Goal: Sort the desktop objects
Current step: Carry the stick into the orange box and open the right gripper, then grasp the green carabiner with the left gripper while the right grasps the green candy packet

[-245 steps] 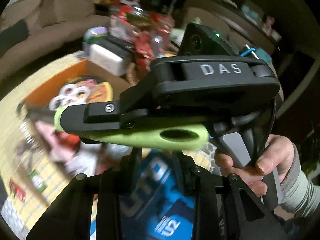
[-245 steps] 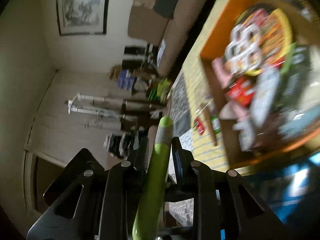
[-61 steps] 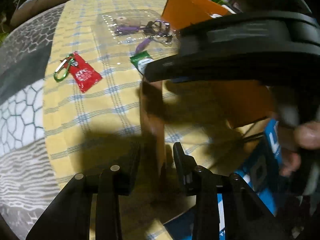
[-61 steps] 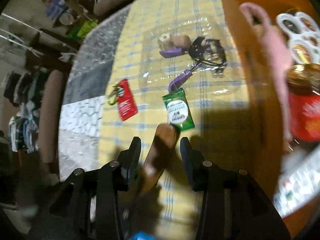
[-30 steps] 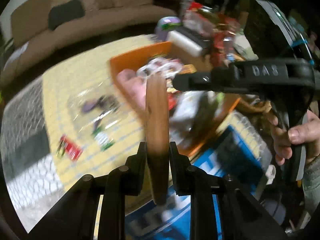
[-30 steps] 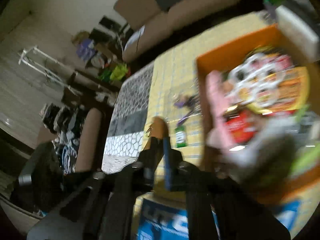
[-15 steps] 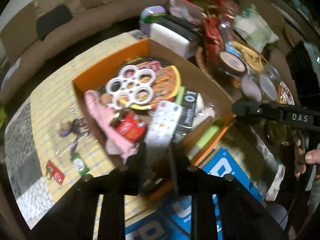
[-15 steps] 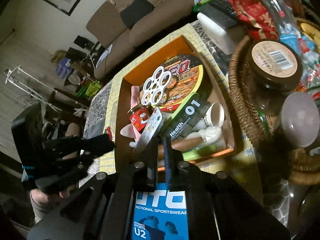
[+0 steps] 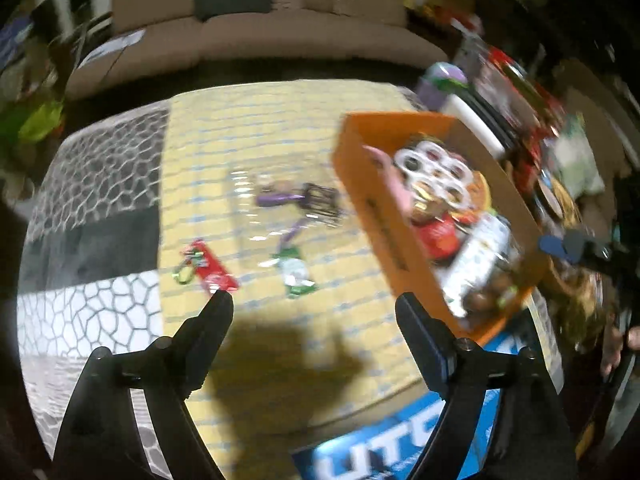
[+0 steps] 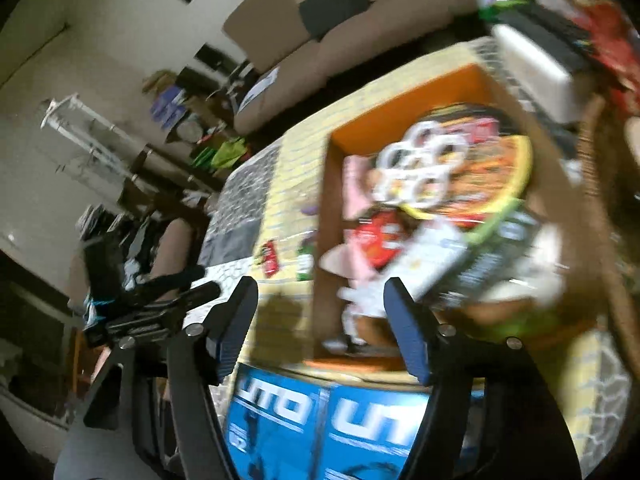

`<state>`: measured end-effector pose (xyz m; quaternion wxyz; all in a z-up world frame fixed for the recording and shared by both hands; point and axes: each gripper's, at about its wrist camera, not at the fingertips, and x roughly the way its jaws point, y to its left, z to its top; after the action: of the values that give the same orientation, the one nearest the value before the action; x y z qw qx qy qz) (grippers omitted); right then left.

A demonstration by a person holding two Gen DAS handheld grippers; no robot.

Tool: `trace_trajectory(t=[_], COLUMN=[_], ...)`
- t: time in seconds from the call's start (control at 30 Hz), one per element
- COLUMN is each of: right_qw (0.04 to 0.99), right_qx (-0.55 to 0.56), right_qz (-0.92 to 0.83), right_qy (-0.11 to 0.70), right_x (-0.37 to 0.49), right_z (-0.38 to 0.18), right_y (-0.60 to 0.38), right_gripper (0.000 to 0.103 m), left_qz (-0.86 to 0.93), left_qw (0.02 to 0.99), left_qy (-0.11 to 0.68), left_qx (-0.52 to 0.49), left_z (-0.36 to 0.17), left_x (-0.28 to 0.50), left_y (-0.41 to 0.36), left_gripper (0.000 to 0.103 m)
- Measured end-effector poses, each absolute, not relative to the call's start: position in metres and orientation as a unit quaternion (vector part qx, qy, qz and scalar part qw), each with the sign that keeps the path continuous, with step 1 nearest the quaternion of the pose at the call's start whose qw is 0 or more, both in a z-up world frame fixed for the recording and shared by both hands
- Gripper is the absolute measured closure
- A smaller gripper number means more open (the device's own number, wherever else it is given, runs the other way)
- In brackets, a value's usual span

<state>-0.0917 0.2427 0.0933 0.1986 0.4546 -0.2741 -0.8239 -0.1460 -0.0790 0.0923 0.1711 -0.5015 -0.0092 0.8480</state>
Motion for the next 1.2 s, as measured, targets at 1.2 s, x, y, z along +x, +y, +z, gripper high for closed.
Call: trace_trajectory(t=[1.2], right_qw=[0.085], right_qx=[0.574], right_qz=[-0.809], right_qy=[-0.091], right_x=[-0.213], right_z=[-0.039], right_y=[0.038], right_gripper=[0.043], left_qz=[0.865], left_qw=[0.128], left_qy=[0.083], left_qx=[-0.479], left_z=[-0.029], left_x=[-0.221], left_y=[-0.155], left_gripper=[0.019])
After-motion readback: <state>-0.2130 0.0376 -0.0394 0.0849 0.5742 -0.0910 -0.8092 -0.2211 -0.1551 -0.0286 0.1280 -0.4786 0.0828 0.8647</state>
